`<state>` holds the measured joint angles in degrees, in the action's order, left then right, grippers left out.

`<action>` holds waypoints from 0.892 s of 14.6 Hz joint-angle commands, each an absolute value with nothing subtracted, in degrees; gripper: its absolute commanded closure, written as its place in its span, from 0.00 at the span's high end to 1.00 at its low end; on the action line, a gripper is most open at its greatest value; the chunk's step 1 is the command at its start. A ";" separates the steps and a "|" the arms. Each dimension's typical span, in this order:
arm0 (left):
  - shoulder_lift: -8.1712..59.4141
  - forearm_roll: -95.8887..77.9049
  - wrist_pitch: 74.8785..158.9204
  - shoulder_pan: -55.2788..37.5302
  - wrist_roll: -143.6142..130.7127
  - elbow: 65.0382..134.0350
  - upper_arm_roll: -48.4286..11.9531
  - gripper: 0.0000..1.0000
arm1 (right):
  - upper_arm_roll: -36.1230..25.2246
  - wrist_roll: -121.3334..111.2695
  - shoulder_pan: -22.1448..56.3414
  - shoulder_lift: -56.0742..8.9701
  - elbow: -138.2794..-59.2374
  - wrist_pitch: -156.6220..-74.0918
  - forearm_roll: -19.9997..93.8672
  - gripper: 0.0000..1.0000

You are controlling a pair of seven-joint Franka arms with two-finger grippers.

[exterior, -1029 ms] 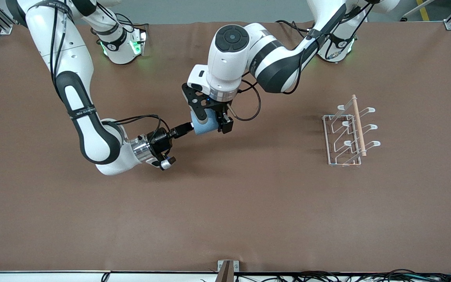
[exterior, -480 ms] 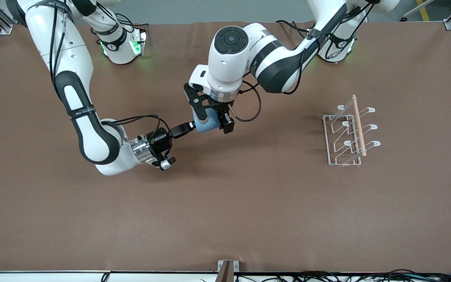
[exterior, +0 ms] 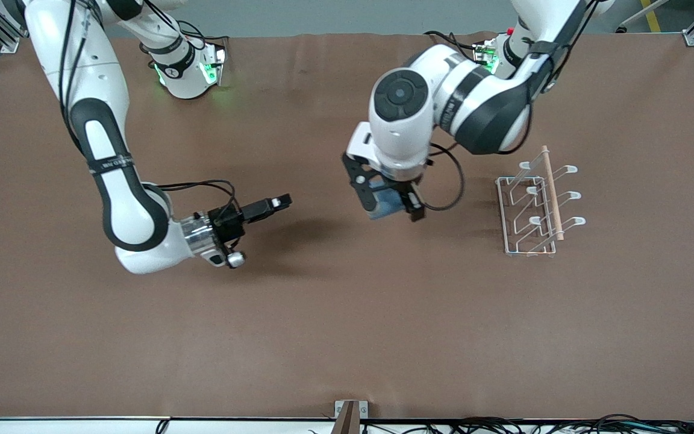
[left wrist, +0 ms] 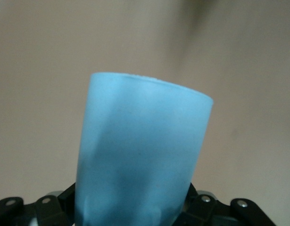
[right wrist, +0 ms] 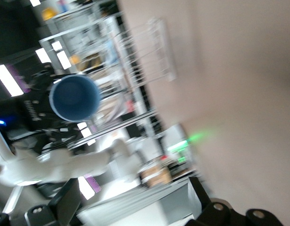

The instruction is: Hang cup on cup holder

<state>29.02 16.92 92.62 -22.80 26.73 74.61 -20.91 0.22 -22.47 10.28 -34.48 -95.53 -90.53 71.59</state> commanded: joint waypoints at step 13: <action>31.64 54.82 61.35 -19.51 41.84 83.74 -21.09 0.12 | -22.22 -20.57 10.20 -12.74 -91.79 -95.04 11.52 1.00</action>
<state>31.12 49.96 63.60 -18.99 42.09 80.76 -20.96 -20.00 -21.93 9.84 -14.27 -95.50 -97.87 14.07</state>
